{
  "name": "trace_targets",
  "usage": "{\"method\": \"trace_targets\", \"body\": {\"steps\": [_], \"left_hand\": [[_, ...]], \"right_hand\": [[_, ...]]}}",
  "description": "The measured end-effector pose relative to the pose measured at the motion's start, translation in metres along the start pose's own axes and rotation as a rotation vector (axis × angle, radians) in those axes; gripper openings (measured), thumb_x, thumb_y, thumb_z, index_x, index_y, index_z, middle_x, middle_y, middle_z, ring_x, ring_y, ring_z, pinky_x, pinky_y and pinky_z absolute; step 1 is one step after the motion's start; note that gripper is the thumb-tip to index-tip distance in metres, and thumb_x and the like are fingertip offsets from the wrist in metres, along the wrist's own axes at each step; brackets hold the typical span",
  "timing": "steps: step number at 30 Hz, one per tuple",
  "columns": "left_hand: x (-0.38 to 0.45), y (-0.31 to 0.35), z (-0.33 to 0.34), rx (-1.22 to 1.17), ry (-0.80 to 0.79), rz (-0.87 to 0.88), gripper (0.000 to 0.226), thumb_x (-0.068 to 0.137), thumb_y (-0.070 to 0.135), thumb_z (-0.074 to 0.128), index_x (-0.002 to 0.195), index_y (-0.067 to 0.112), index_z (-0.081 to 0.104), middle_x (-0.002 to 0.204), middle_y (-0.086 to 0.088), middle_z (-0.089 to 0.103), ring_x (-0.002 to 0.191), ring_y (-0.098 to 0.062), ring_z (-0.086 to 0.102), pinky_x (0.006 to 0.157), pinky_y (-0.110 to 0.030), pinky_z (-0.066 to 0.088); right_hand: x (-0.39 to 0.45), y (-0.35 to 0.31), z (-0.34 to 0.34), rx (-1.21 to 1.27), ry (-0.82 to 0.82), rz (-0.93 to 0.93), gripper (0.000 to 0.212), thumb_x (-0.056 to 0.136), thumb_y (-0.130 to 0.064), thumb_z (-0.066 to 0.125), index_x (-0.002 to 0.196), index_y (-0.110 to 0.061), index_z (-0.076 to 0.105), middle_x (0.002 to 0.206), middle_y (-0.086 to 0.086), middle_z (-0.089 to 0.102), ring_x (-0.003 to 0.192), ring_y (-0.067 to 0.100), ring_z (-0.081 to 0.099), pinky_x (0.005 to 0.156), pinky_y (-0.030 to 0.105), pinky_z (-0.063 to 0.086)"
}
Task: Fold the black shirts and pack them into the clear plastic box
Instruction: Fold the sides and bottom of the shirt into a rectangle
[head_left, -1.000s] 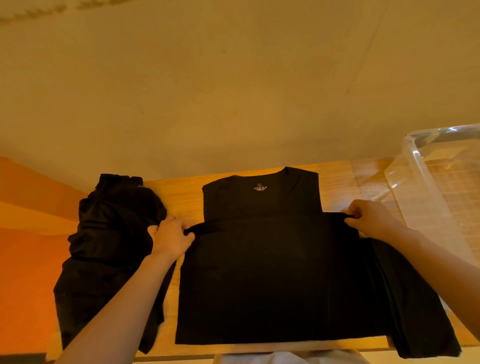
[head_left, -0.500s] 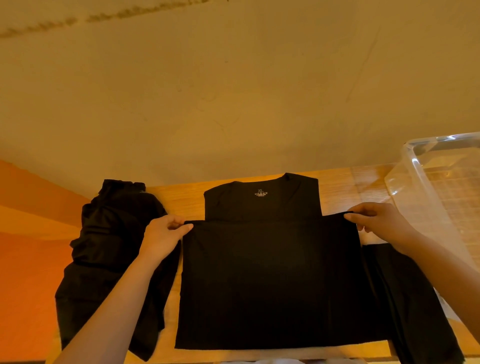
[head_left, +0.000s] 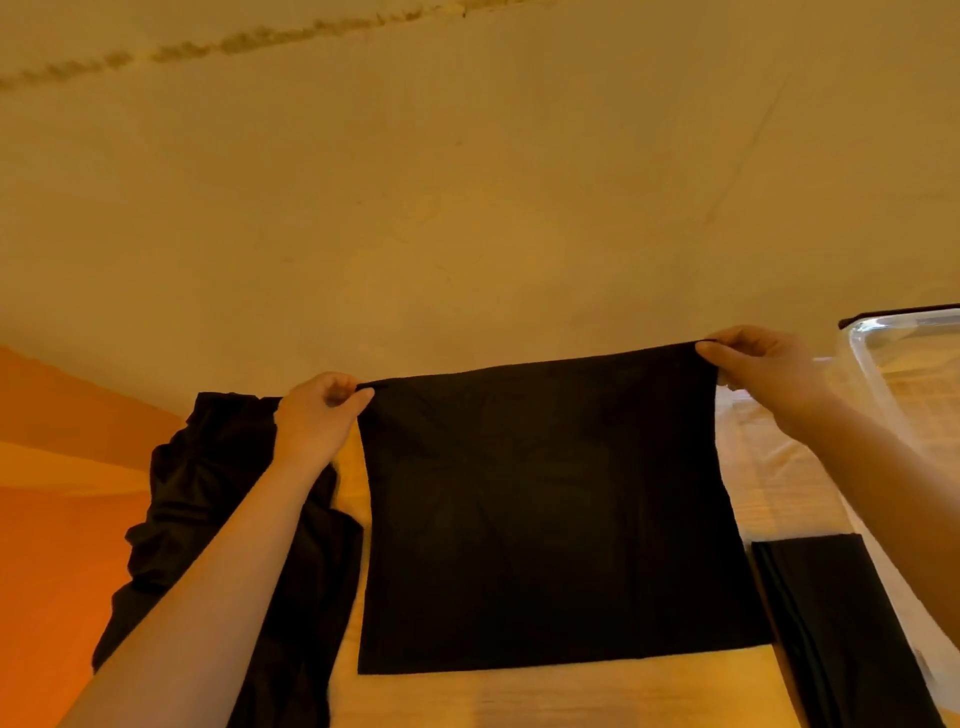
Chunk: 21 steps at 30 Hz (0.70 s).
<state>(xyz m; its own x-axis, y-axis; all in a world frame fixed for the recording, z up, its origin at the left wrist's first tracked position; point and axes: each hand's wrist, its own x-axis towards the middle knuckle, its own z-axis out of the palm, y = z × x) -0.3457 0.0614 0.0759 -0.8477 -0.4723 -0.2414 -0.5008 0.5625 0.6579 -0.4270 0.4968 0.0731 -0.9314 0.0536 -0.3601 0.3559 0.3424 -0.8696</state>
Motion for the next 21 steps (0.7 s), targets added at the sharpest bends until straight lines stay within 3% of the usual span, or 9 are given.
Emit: {"method": "trace_targets", "body": {"steps": [4,7,11,16,21], "left_hand": [[0.021,-0.021,0.05,0.249,-0.015,0.056,0.046,0.093,0.036,0.059,0.133,0.014,0.051,0.137,-0.006,0.05,0.123,-0.023,0.049,0.104,-0.044,0.037],[-0.006,-0.031,0.079,0.479,0.016,0.29,0.05,0.098,0.041,0.046,0.141,0.015,0.043,0.15,-0.005,0.036,0.138,-0.022,0.033,0.104,-0.042,0.025],[-0.054,-0.04,0.109,0.595,-0.085,0.541,0.056,0.097,0.048,0.034,0.144,0.018,0.039,0.156,-0.003,0.028,0.144,-0.019,0.025,0.108,-0.043,0.03],[-0.08,-0.07,0.124,0.664,-0.172,0.491,0.061,0.099,0.054,0.021,0.153,0.024,0.019,0.162,-0.001,0.008,0.149,-0.018,0.004,0.119,-0.044,0.016],[-0.091,-0.081,0.121,0.702,-0.187,0.47,0.062,0.099,0.055,0.02,0.153,0.025,0.013,0.162,0.0,0.006,0.149,-0.018,0.001,0.119,-0.042,0.008]], "right_hand": [[0.018,0.036,0.03,-0.49,0.084,0.076,0.045,0.089,-0.028,0.067,0.126,-0.006,0.053,0.12,0.01,0.057,0.104,0.027,0.058,0.083,0.036,0.047],[0.0,0.051,0.049,-0.701,0.13,-0.206,0.042,0.09,-0.026,0.064,0.126,-0.005,0.053,0.129,0.013,0.051,0.114,0.032,0.054,0.092,0.046,0.045],[-0.036,0.07,0.078,-0.856,0.012,-0.406,0.047,0.095,-0.03,0.055,0.138,-0.012,0.047,0.148,0.005,0.04,0.135,0.024,0.039,0.109,0.042,0.03],[-0.064,0.108,0.099,-1.018,-0.084,-0.434,0.058,0.1,-0.049,0.022,0.152,-0.025,0.021,0.161,-0.003,0.012,0.148,0.015,0.005,0.12,0.04,0.007],[-0.084,0.124,0.102,-1.07,-0.048,-0.411,0.057,0.101,-0.047,0.021,0.152,-0.023,0.021,0.161,-0.001,0.013,0.149,0.016,0.004,0.12,0.042,0.004]]}}
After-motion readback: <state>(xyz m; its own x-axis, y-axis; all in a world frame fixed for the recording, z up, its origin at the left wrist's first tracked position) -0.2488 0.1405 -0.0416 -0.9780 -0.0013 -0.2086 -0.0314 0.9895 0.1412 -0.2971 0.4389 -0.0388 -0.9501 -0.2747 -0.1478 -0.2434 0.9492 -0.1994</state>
